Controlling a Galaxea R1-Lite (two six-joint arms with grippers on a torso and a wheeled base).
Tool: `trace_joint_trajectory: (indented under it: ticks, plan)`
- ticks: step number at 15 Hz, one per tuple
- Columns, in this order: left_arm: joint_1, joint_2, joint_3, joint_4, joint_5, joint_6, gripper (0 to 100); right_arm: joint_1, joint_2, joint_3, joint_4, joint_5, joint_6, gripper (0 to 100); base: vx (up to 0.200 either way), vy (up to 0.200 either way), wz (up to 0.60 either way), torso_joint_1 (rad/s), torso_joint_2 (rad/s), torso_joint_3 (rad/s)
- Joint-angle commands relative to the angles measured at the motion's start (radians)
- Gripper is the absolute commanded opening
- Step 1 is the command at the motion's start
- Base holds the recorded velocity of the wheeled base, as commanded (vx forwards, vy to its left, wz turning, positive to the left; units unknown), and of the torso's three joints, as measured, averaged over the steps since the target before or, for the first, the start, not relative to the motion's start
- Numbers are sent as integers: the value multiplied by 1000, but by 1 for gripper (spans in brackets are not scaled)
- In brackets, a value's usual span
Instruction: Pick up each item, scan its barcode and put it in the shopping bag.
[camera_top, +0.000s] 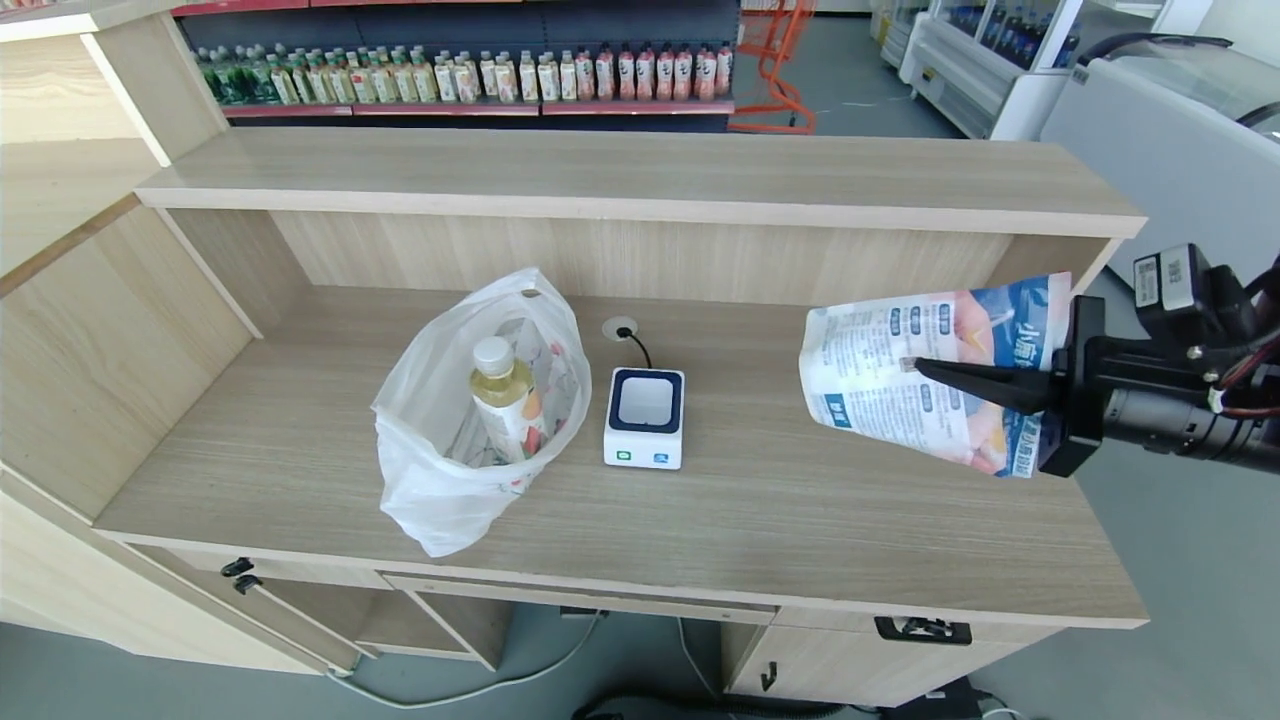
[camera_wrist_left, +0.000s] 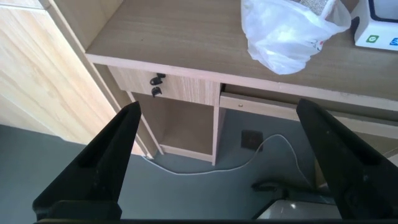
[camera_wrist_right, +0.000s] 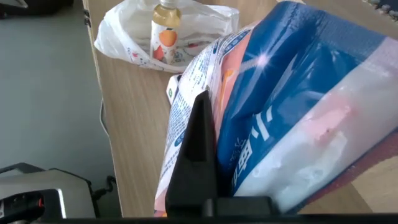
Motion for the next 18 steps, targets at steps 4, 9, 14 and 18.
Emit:
trace_joint_trajectory:
  ticks: [4, 9, 14, 18]
  plan:
    - [0, 0, 0, -1, 0, -3, 100, 26, 3, 4, 2, 2, 37, 0, 0, 200, 0, 8, 2, -1]
    - [0, 0, 0, -1, 0, 0, 100, 5, 68, -3, -41, -27, 21, 0, 0, 40, 0, -1, 0, 0]
    - [0, 0, 0, -1, 0, 0, 100, 9, 264, -61, -323, -34, 15, 0, 0, 0, 0, 0, 0, 0]
    - [0, 0, 0, -1, 0, 0, 100, 9, 345, -56, -349, -24, -69, 0, 0, 0, 0, 0, 0, 0]
